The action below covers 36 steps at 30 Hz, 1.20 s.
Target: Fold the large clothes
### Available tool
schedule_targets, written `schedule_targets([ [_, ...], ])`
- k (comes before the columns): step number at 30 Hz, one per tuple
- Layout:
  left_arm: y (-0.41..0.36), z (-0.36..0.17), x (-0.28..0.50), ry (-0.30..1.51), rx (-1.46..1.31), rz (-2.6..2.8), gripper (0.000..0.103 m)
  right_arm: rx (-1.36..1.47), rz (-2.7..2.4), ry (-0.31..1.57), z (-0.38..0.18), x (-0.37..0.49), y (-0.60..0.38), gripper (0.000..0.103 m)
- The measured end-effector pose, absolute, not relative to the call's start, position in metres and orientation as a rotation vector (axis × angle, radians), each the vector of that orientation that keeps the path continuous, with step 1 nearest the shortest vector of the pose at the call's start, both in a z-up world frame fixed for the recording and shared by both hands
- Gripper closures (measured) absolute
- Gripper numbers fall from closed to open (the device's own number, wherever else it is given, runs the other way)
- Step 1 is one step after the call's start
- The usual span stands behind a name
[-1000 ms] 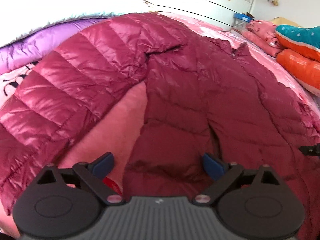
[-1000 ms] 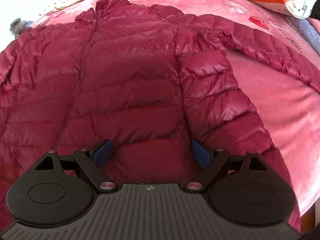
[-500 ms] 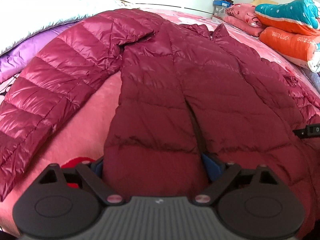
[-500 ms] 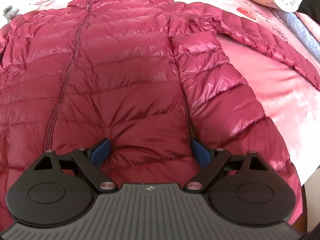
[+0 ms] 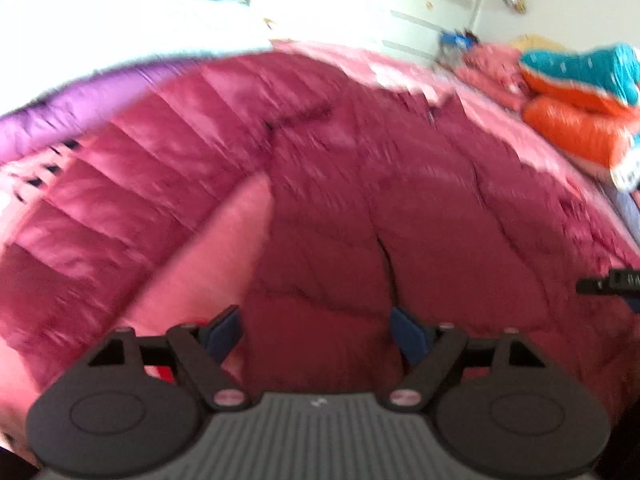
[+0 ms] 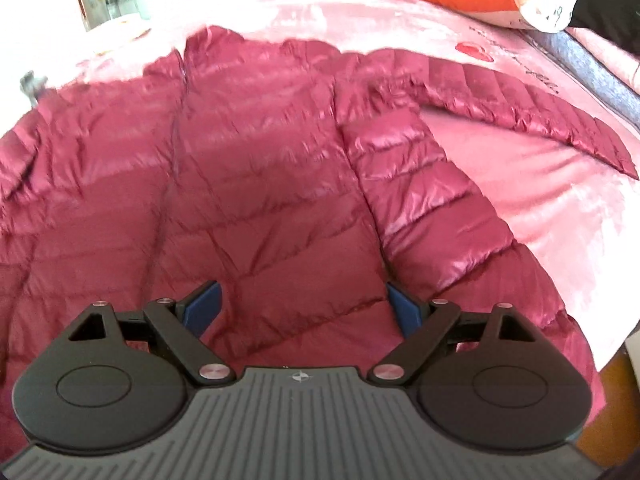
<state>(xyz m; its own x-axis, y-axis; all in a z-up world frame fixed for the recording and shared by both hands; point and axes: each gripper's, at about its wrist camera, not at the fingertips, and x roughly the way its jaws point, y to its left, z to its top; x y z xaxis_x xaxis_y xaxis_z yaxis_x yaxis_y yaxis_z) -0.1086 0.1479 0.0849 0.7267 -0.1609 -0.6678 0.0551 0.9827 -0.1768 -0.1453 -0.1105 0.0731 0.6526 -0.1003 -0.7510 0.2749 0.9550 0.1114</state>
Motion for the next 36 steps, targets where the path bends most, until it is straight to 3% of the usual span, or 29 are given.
schedule_targets([
  [10,0.232,0.113,-0.123,0.561,-0.257,0.269,0.022,0.229,-0.181,0.747,0.084,-0.139,-0.105,0.000],
  [22,0.323,0.068,-0.119,0.693,-0.618,0.462,0.022,0.136,-0.135,0.713,0.084,-0.122,-0.077,0.000],
  [30,0.305,0.060,-0.102,0.724,-0.531,0.425,0.021,0.134,-0.126,0.715,0.081,-0.118,-0.078,0.000],
  [33,0.301,0.060,-0.098,0.717,-0.497,0.428,0.033,0.145,-0.124,0.709,0.081,-0.122,-0.081,0.000],
  [36,0.300,0.062,-0.097,0.705,-0.470,0.432,0.055,0.176,-0.128,0.693,0.082,-0.122,-0.085,0.000],
])
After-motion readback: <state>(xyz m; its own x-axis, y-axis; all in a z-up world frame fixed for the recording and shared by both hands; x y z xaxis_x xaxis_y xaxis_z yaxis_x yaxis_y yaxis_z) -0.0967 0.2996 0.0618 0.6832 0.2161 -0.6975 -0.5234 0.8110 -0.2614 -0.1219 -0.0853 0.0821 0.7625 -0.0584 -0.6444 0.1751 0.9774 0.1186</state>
